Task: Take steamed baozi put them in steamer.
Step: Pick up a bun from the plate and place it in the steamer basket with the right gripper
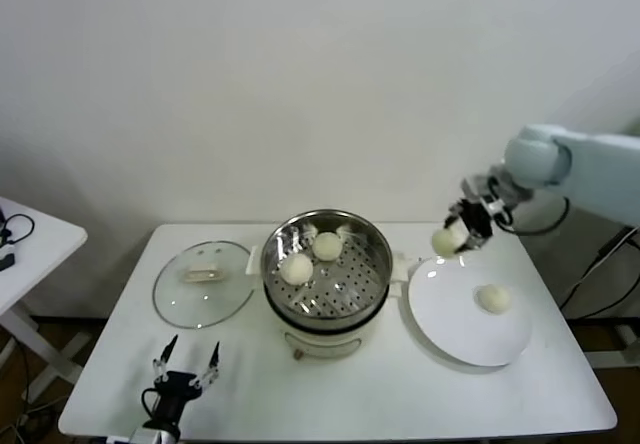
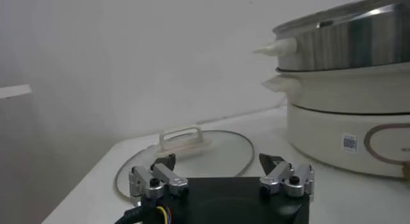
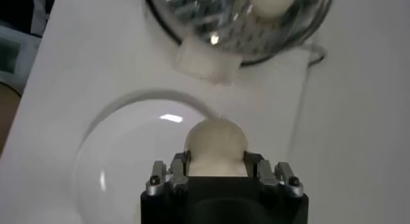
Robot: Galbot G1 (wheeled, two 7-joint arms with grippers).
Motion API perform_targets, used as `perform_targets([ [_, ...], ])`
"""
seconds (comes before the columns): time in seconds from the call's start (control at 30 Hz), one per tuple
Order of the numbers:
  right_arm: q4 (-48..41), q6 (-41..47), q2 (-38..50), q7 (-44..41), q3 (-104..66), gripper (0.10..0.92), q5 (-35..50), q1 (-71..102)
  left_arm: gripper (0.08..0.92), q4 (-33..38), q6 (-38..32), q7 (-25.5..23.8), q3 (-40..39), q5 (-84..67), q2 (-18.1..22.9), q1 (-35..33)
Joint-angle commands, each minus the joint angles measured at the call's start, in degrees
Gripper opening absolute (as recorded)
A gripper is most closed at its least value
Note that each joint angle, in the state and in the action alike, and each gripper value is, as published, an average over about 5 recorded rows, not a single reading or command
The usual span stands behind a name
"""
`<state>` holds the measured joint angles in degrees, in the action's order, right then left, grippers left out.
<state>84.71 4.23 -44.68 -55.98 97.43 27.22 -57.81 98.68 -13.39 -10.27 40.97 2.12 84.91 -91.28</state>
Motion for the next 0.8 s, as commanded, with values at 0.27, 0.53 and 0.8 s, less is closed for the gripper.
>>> perform_targets([
  [0.27,15.36,-19.67,-19.56,3.35,-7.70,0.577,-15.70,0.33,0.823,0.08,-0.19,0.12,0.45,-0.34,0.28,0.16],
  [0.53,11.52,-21.51,-21.71,5.42,-4.76,0.577,-27.40,11.03,0.823,-0.22,-0.22,0.15,0.65,-0.50,0.51,0.40],
  [0.8,7.27,-23.34,-23.94,6.08,-6.28,0.575,-33.21,14.62,0.823,-1.04,-0.41,0.19,0.72,-0.62,0.54,0.80],
])
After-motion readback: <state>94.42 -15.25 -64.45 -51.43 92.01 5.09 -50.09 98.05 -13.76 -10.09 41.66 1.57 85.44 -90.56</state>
